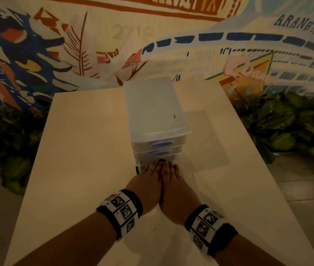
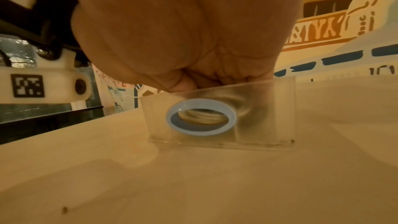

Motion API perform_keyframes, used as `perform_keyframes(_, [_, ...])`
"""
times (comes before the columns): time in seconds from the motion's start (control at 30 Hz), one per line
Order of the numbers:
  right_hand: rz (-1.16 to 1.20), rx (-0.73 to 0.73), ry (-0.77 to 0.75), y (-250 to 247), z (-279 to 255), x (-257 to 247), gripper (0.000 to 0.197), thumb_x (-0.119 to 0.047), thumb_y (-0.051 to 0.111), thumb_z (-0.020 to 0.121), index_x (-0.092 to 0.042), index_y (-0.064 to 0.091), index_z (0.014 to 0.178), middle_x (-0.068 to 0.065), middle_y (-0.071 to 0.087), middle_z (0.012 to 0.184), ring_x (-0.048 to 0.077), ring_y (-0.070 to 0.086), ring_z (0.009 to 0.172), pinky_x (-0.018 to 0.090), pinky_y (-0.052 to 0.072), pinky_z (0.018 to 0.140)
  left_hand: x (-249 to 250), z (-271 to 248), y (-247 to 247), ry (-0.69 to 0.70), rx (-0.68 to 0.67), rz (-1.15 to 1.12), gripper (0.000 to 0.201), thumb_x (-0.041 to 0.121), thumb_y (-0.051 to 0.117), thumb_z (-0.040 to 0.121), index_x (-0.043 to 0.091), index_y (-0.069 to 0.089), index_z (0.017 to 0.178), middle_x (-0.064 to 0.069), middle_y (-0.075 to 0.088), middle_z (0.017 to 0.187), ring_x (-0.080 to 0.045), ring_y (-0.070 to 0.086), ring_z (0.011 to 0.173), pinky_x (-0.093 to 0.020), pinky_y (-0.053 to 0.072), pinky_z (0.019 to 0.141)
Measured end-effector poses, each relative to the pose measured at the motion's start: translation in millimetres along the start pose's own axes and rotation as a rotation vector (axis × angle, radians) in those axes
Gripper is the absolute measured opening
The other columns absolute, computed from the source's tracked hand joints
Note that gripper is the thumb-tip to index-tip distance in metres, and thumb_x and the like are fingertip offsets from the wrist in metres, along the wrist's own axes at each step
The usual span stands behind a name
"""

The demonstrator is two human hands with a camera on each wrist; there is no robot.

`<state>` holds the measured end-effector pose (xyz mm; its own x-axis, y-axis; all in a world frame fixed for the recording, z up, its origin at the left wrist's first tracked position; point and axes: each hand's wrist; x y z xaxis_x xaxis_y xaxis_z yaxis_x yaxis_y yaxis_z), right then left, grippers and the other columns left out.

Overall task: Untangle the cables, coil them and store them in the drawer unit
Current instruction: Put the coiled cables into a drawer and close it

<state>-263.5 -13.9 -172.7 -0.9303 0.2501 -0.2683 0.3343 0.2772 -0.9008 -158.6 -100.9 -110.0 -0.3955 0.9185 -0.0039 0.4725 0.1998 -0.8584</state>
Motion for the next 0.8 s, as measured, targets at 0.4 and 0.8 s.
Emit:
perform_keyframes(0.4, [0.0,-0.052,0.002,-19,8,4,0.09,-0.048,-0.012,0.082,-0.005,-0.005,0.16,0.021,-0.005,0.168,0.039,0.001,0.156,0.048,0.002,0.127,1,-29,-24,-0.087,0.291,-0.238,0.063,0.031,0.034,0.107,0.01,0.01,0.161,-0.011,0.018,0.168,-0.023,0.034,0.149,-0.035,0.04,0.114])
perform_keyframes(0.8, [0.049,0.165,0.012,-62,-24,-26,0.079,-0.036,0.046,0.096,-0.006,0.012,0.161,0.015,0.021,0.167,0.03,0.019,0.155,0.039,0.018,0.127,-91,-76,-75,-0.464,0.997,-0.774,0.045,0.05,0.041,0.102,0.026,0.052,0.139,0.001,0.065,0.122,-0.008,0.059,0.097,-0.023,0.046,0.077])
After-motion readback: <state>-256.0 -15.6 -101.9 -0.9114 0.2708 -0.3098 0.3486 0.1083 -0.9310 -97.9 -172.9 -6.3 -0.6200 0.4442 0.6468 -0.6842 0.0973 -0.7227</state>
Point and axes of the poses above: each hand's wrist, its own z-axis towards the middle knuckle, its own y-axis out of the palm, x = y × z
